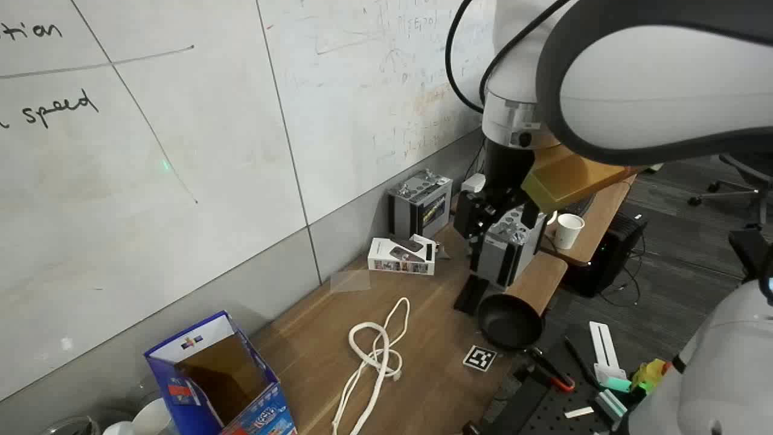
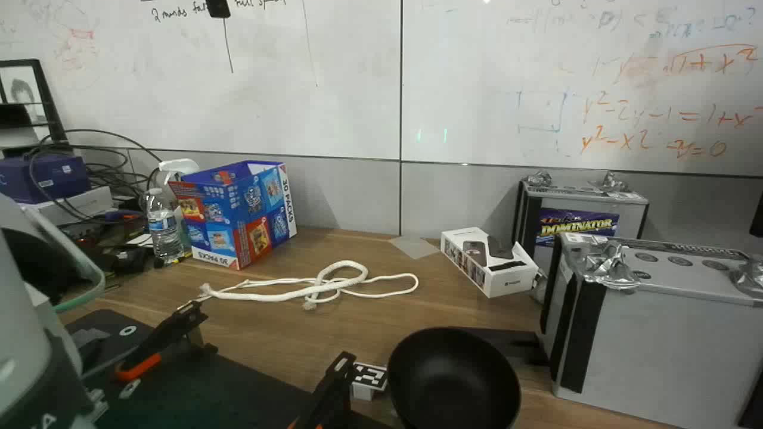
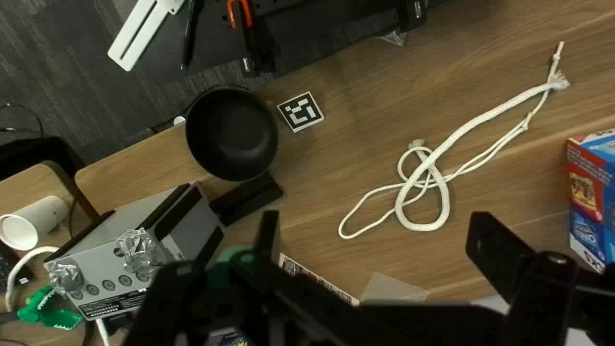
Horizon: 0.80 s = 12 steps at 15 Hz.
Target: Put the ropes on the table in the box
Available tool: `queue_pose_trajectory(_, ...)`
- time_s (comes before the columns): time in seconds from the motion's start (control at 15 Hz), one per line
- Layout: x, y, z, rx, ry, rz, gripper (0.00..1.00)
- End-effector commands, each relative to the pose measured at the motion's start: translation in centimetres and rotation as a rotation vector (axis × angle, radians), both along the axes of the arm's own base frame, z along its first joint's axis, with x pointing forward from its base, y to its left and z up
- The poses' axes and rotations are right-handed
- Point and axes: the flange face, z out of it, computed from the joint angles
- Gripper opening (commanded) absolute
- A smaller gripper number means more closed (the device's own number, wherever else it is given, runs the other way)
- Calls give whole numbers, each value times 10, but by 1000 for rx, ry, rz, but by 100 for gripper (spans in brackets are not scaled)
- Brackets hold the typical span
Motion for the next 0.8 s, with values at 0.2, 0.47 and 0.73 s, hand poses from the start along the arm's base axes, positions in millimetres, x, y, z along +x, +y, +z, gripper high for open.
queue_pose_trajectory(0.2,0,1,10,2,-20,3,100)
queue_pose_trajectory(0.47,11,-2,-9,7,-22,-3,100)
queue_pose_trajectory(0.73,49,-17,-60,52,-68,-52,100)
